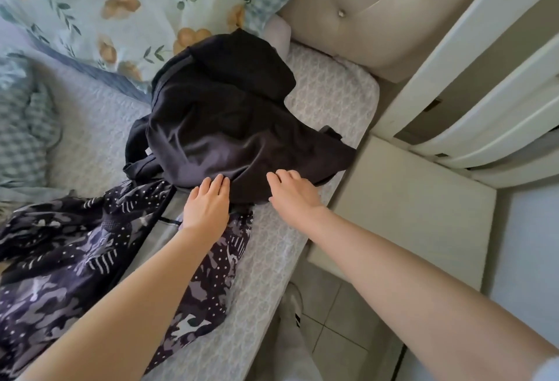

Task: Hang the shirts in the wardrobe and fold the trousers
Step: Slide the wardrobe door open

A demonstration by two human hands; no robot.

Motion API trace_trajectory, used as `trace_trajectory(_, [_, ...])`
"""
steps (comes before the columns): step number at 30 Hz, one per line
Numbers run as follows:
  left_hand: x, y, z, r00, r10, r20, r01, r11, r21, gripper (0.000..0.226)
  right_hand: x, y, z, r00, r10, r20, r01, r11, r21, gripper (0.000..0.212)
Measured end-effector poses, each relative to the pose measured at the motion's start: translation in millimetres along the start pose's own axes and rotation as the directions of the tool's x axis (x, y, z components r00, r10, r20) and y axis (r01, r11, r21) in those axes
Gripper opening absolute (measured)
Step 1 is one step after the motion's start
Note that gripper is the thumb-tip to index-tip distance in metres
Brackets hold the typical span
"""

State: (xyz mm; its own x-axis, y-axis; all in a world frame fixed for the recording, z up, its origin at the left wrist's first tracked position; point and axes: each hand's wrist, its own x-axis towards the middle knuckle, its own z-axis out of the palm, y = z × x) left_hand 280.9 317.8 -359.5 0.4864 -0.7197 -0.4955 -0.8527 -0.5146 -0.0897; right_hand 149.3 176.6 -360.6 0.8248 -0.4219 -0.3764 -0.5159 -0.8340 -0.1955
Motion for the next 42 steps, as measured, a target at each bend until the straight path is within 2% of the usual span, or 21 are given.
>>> trace_trajectory(3, [11, -6, 16, 0.998, -0.06, 0.009, 0.06, 0.998, -0.023, 0.075, 15, -4, 17, 0.998, -0.038, 0.055, 0.037, 0.999, 0.003, 0.069])
trace_trajectory(7, [21, -10, 27, 0.994, -0.089, -0.066, 0.083, 0.992, -0.091, 0.077, 25, -9, 33, 0.996, -0.046, 0.076, 0.046, 0.999, 0.008, 0.075])
trace_trajectory(11, [26, -16, 34, 0.988, -0.081, -0.132, 0.067, 0.992, -0.11, 0.06, 25, -10, 34, 0.998, 0.009, 0.062, -0.01, 1.0, 0.007, 0.082])
trace_trajectory(14, [19, -10, 34, 0.977, -0.096, -0.193, 0.056, 0.978, -0.202, 0.054, 22, -16, 32, 0.999, 0.041, -0.008, -0.041, 0.999, 0.031, 0.087])
trace_trajectory(17, [4, 4, 27, 0.956, -0.128, -0.263, 0.038, 0.946, -0.323, 0.052, 15, -27, 33, 0.996, -0.005, -0.089, 0.011, 0.998, 0.066, 0.092])
trace_trajectory(20, [-14, 16, 15, 0.919, -0.139, -0.368, -0.025, 0.912, -0.409, 0.048, 4, -34, 27, 0.988, 0.004, -0.155, 0.018, 0.99, 0.142, 0.079])
trace_trajectory(24, [-38, 26, 2, 0.875, -0.12, -0.469, -0.125, 0.88, -0.459, 0.04, -18, -39, 3, 0.955, 0.097, -0.281, 0.022, 0.919, 0.395, 0.052])
trace_trajectory(27, [-53, 24, -9, 0.855, -0.127, -0.504, -0.164, 0.855, -0.493, 0.035, -40, -41, -23, 0.946, 0.166, -0.277, 0.017, 0.831, 0.556, 0.053])
trace_trajectory(30, [-59, 23, -14, 0.886, -0.201, -0.417, -0.11, 0.784, -0.611, 0.036, -59, -44, -46, 0.927, 0.18, -0.331, 0.065, 0.789, 0.611, 0.056])
trace_trajectory(32, [-60, 24, -23, 0.905, -0.367, -0.215, 0.07, 0.627, -0.776, 0.044, -73, -48, -64, 0.908, 0.203, -0.368, 0.093, 0.758, 0.646, 0.056])
trace_trajectory(34, [-57, 22, -34, 0.874, -0.486, -0.025, 0.23, 0.459, -0.858, 0.049, -88, -53, -81, 0.884, 0.223, -0.41, 0.129, 0.727, 0.674, 0.056])
trace_trajectory(36, [-56, 17, -44, 0.874, -0.486, -0.019, 0.244, 0.47, -0.848, 0.054, -104, -55, -98, 0.862, 0.244, -0.443, 0.156, 0.706, 0.691, 0.058])
trace_trajectory(40, [-65, 5, -61, 0.894, -0.438, -0.094, 0.219, 0.61, -0.761, 0.059, -137, -45, -121, 0.804, 0.306, -0.51, 0.169, 0.704, 0.69, 0.059])
trace_trajectory(42, [-72, -2, -69, 0.89, -0.447, -0.091, 0.229, 0.61, -0.758, 0.058, -152, -35, -127, 0.797, 0.338, -0.501, 0.141, 0.703, 0.697, 0.059])
